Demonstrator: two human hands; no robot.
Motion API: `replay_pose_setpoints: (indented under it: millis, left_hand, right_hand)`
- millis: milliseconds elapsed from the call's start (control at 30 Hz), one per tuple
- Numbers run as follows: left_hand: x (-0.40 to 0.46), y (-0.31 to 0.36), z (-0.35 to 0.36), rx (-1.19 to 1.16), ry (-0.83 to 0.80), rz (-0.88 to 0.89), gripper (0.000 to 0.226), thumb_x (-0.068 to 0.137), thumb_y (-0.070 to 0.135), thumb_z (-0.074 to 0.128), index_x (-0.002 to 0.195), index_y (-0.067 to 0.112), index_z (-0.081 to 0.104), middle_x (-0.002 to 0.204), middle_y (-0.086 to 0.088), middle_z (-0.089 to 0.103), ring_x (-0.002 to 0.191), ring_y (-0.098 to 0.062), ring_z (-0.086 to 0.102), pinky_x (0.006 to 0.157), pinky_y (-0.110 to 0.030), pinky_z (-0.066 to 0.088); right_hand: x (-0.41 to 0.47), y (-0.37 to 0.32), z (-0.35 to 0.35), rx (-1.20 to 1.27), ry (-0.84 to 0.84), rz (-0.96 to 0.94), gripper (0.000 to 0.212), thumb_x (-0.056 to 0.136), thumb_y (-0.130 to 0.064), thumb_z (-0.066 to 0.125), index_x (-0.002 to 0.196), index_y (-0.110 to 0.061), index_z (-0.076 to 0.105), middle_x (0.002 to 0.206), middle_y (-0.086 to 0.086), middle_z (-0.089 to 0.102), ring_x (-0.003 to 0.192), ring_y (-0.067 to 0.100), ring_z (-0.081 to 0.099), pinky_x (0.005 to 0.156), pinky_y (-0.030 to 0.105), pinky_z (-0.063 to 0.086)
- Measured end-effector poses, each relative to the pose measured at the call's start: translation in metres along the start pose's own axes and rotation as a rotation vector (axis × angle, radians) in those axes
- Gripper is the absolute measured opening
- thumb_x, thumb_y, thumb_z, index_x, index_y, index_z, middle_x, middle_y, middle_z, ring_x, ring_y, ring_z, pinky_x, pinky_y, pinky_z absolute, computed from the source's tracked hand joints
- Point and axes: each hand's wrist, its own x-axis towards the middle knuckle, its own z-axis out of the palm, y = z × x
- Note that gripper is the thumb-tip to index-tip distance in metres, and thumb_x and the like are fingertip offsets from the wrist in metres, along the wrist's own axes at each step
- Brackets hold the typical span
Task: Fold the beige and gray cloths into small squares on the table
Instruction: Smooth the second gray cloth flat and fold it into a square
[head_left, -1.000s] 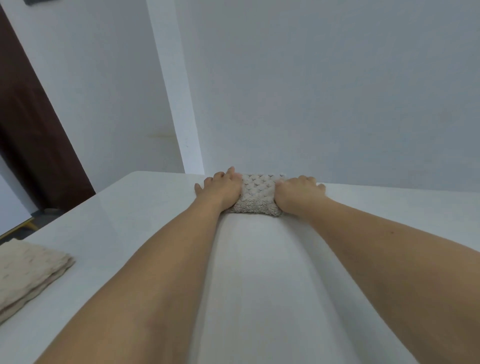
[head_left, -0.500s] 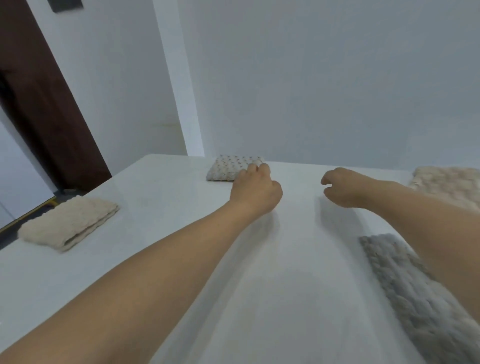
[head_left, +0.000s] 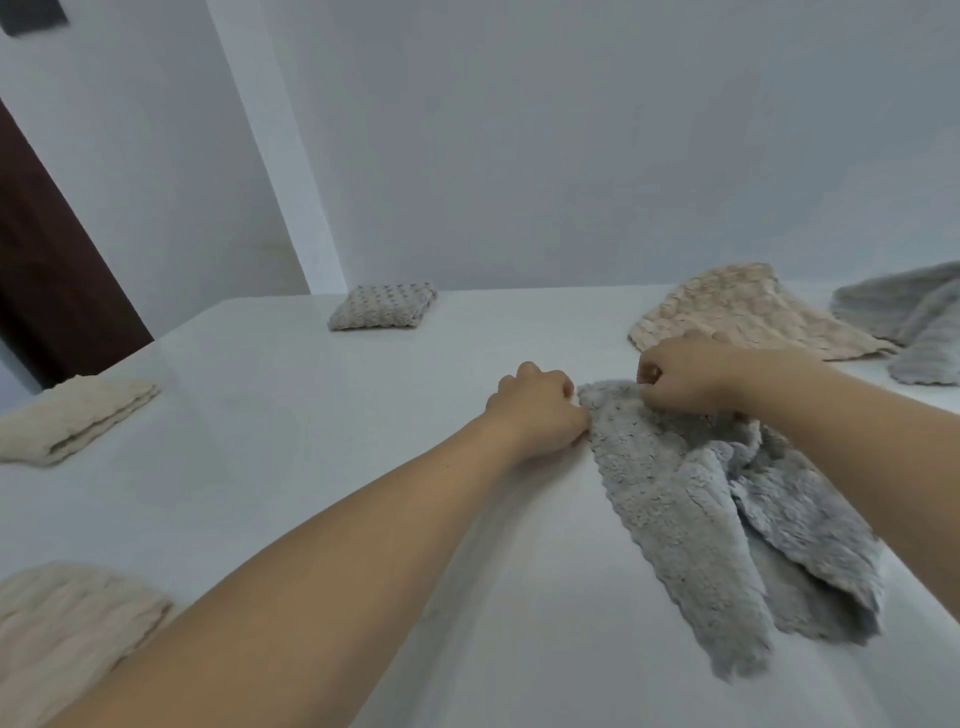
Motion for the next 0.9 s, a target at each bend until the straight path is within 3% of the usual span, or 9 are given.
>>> replay_pose_setpoints:
  millis: [33, 133, 267, 400, 533, 600, 733, 800, 900]
  left_hand:
    - [0.003, 0.003, 0.003, -0.003, 0.012, -0.006, 0.036, 0.087, 0.041, 0.056, 0.119, 0.025, 0.058, 0.127, -0.006, 0.045, 0.119, -0.028, 0.041, 0.099, -0.040, 0.040]
    - [0.006, 0.009, 0.004, -0.176, 0.010, -0.020, 0.014, 0.075, 0.037, 0.065, 0.081, 0.025, 0.061, 0.097, -0.001, 0.063, 0.098, -0.024, 0.057, 0.086, -0.036, 0.050]
    - [0.002, 0.007, -0.009, -0.474, 0.012, -0.077, 0.020, 0.080, 0.012, 0.063, 0.067, 0.016, 0.049, 0.065, -0.002, 0.052, 0.059, -0.018, 0.049, 0.052, -0.023, 0.037]
    - [0.002, -0.019, -0.036, -0.644, 0.187, -0.262, 0.023, 0.086, -0.001, 0.043, 0.070, 0.015, 0.047, 0.070, -0.007, 0.047, 0.062, -0.019, 0.044, 0.053, -0.023, 0.034]
    - [0.002, -0.056, -0.060, -0.732, 0.333, -0.456, 0.024, 0.097, 0.004, 0.034, 0.076, 0.011, 0.044, 0.075, -0.009, 0.046, 0.067, -0.020, 0.044, 0.056, -0.028, 0.032]
    - [0.004, -0.072, -0.071, -0.656, 0.375, -0.464, 0.025, 0.097, 0.003, 0.034, 0.076, 0.011, 0.045, 0.077, -0.008, 0.047, 0.071, -0.021, 0.047, 0.065, -0.030, 0.037]
    - [0.016, -0.088, -0.112, -0.664, 0.601, -0.411, 0.032, 0.088, -0.002, 0.040, 0.110, 0.005, 0.061, 0.096, -0.012, 0.059, 0.082, -0.029, 0.057, 0.068, -0.026, 0.041]
    - [0.019, -0.086, -0.144, -0.659, 0.707, -0.326, 0.029, 0.082, -0.004, 0.039, 0.097, 0.009, 0.061, 0.080, 0.000, 0.044, 0.061, -0.024, 0.037, 0.055, -0.025, 0.026]
    - [0.012, -0.077, -0.194, -0.554, 0.851, -0.216, 0.022, 0.074, -0.005, 0.036, 0.078, 0.015, 0.043, 0.077, -0.001, 0.031, 0.071, -0.021, 0.025, 0.059, -0.035, 0.016]
  right_hand:
    - [-0.003, 0.000, 0.001, 0.055, 0.006, -0.048, 0.018, 0.082, -0.052, 0.048, 0.090, -0.037, 0.054, 0.112, 0.001, 0.060, 0.106, 0.025, 0.051, 0.096, 0.045, 0.043]
    - [-0.010, -0.001, -0.004, 0.324, 0.052, -0.147, 0.018, 0.087, -0.038, 0.060, 0.081, -0.023, 0.054, 0.084, -0.002, 0.060, 0.079, 0.019, 0.055, 0.073, 0.033, 0.047]
    - [-0.011, 0.001, -0.015, 0.607, 0.100, -0.215, 0.017, 0.084, -0.027, 0.069, 0.086, -0.019, 0.054, 0.066, -0.004, 0.060, 0.061, 0.017, 0.055, 0.058, 0.032, 0.046]
    - [-0.007, -0.004, -0.028, 0.388, -0.043, -0.173, 0.027, 0.080, -0.022, 0.067, 0.106, -0.021, 0.057, 0.081, -0.002, 0.066, 0.075, 0.018, 0.061, 0.071, 0.033, 0.049]
    - [0.000, -0.016, -0.030, 0.180, -0.067, -0.120, 0.009, 0.081, -0.011, 0.058, 0.075, -0.011, 0.051, 0.074, 0.003, 0.052, 0.066, 0.019, 0.046, 0.058, 0.028, 0.034]
    - [0.010, -0.026, -0.028, 0.204, 0.038, -0.112, 0.010, 0.084, -0.005, 0.050, 0.078, -0.013, 0.053, 0.078, 0.004, 0.056, 0.067, 0.019, 0.049, 0.055, 0.026, 0.036]
    - [0.039, -0.043, -0.047, 0.444, 0.432, -0.108, 0.021, 0.088, -0.004, 0.045, 0.096, -0.018, 0.058, 0.099, 0.009, 0.062, 0.080, 0.026, 0.057, 0.061, 0.028, 0.043]
    - [0.044, -0.052, -0.072, 0.604, 0.665, -0.143, 0.024, 0.088, -0.005, 0.043, 0.097, -0.017, 0.061, 0.094, 0.010, 0.062, 0.076, 0.028, 0.060, 0.062, 0.032, 0.048]
    - [0.036, -0.067, -0.115, 0.674, 0.897, -0.253, 0.024, 0.090, -0.008, 0.044, 0.100, -0.017, 0.063, 0.082, 0.002, 0.060, 0.074, 0.024, 0.056, 0.066, 0.035, 0.047]
